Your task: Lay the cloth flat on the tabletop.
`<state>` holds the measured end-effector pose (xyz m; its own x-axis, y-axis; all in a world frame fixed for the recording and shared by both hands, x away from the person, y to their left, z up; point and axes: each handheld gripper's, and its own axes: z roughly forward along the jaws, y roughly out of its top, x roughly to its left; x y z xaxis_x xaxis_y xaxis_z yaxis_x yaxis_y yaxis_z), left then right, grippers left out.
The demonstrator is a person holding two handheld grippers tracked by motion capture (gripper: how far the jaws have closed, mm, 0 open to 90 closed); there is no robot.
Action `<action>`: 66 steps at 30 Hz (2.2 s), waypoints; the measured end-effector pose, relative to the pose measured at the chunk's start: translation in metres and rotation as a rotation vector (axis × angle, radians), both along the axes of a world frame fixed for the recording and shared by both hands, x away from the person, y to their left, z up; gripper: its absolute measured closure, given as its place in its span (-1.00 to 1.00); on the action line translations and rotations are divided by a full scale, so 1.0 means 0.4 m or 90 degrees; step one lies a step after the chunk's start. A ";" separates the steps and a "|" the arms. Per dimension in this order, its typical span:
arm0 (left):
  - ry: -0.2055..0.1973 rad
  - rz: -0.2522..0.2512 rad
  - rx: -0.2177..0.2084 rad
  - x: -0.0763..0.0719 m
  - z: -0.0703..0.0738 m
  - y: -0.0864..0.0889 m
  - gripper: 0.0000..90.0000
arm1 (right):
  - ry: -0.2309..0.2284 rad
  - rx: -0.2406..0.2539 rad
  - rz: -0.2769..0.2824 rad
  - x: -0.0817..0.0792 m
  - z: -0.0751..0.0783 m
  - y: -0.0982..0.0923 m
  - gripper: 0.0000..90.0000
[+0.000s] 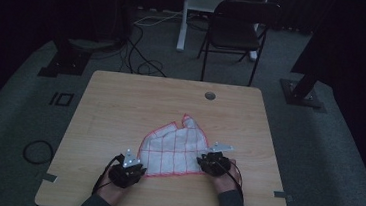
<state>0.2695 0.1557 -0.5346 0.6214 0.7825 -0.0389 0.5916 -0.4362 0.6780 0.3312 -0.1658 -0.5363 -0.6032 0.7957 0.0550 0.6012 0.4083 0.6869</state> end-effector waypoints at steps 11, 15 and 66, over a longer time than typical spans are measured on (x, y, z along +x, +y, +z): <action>-0.015 0.006 -0.014 0.016 0.014 0.000 0.67 | 0.007 -0.020 0.010 -0.026 0.015 -0.015 0.61; -0.053 0.019 -0.022 0.053 0.033 0.007 0.73 | -0.022 -0.006 0.001 -0.002 0.023 -0.016 0.68; -0.039 0.095 0.000 0.313 -0.010 -0.004 0.63 | -0.013 -0.015 -0.041 0.142 0.001 -0.033 0.76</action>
